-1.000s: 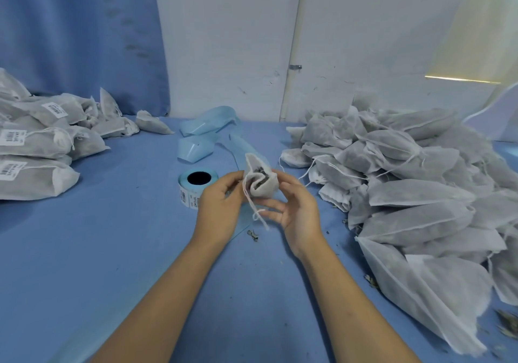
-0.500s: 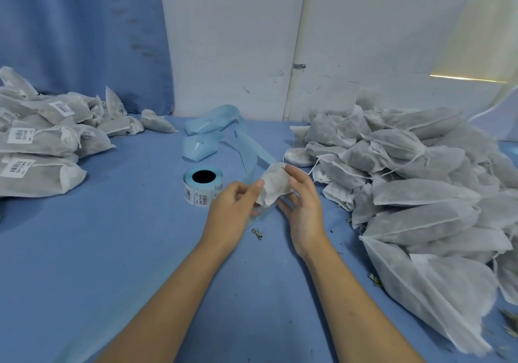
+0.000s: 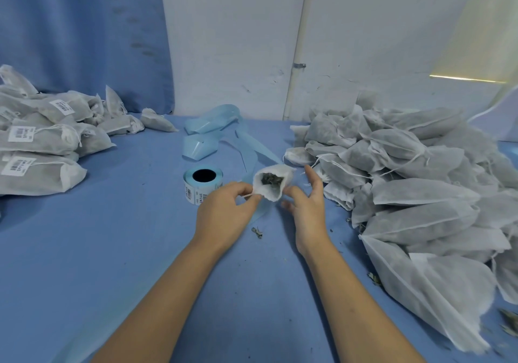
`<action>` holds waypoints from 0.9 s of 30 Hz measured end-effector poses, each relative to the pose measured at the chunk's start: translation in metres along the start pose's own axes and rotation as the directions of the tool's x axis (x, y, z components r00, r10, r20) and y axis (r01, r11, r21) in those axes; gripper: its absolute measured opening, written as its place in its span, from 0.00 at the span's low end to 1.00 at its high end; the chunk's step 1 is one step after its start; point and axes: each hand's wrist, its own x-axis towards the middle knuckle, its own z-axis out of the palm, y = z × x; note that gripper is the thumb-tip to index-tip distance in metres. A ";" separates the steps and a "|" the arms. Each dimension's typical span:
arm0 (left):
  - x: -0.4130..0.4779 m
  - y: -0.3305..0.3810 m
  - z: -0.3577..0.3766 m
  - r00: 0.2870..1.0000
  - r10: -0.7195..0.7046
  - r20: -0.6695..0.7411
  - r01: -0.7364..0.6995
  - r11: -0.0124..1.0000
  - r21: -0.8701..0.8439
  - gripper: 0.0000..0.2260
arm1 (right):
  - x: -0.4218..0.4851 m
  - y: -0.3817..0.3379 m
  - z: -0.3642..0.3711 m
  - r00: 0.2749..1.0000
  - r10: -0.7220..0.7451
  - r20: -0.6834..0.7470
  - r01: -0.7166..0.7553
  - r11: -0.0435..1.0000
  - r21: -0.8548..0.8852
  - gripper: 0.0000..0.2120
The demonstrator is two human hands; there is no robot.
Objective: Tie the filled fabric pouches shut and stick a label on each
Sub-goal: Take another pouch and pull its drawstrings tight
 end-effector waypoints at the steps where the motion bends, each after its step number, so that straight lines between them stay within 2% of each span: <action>1: 0.001 -0.001 0.001 0.999 0.004 -0.033 -0.004 1.000 -0.022 0.04 | 0.000 0.001 0.001 1.000 0.001 0.000 -0.001 0.999 -0.044 0.28; 2: 0.002 -0.001 0.002 0.997 0.005 -0.077 -0.008 0.999 -0.045 0.05 | -0.002 0.003 0.003 1.000 -0.029 -0.008 0.028 0.992 -0.120 0.29; 4: 0.003 -0.002 0.002 0.983 0.009 -0.183 -0.022 0.997 -0.070 0.06 | -0.007 0.003 0.005 0.970 -0.243 -0.002 0.226 0.905 -0.360 0.33; 6: 0.004 -0.002 0.000 0.963 0.033 -0.269 -0.043 0.999 -0.031 0.07 | -0.012 0.003 0.007 0.847 -0.510 0.150 0.495 0.655 -0.571 0.39; 8: 0.003 -0.001 -0.003 0.947 0.089 -0.307 -0.075 0.996 0.055 0.07 | -0.018 0.001 0.012 0.726 -0.592 0.351 0.650 0.421 -0.633 0.44; 11: 0.000 0.002 -0.007 0.950 0.209 -0.233 -0.155 0.961 0.231 0.07 | -0.025 0.006 0.022 0.596 -0.598 0.535 0.747 0.168 -0.644 0.42; 13: -0.002 0.004 -0.007 0.957 0.245 -0.152 -0.198 0.941 0.274 0.10 | -0.027 0.009 0.027 0.528 -0.635 0.564 0.747 0.032 -0.664 0.35; 15: -0.003 0.004 -0.005 0.958 0.267 -0.106 -0.227 0.929 0.292 0.11 | -0.026 0.008 0.028 0.445 -0.709 0.547 0.722 -0.077 -0.688 0.23; 17: -0.004 0.001 -0.004 0.953 0.284 -0.102 -0.247 0.928 0.277 0.10 | -0.025 0.008 0.028 0.384 -0.755 0.532 0.708 -0.128 -0.694 0.17; 19: -0.005 -0.002 -0.004 0.951 0.293 -0.100 -0.263 0.935 0.240 0.12 | -0.025 0.009 0.028 0.370 -0.775 0.513 0.687 -0.144 -0.713 0.15; 24: 0.000 -0.010 -0.002 0.963 0.242 -0.117 -0.230 0.967 0.107 0.06 | -0.022 0.004 0.021 0.388 -0.791 0.473 0.626 -0.151 -0.765 0.05; 27: 0.000 -0.013 -0.001 0.968 0.221 -0.120 -0.218 0.975 0.035 0.05 | -0.022 0.003 0.016 0.428 -0.766 0.480 0.624 -0.134 -0.770 0.04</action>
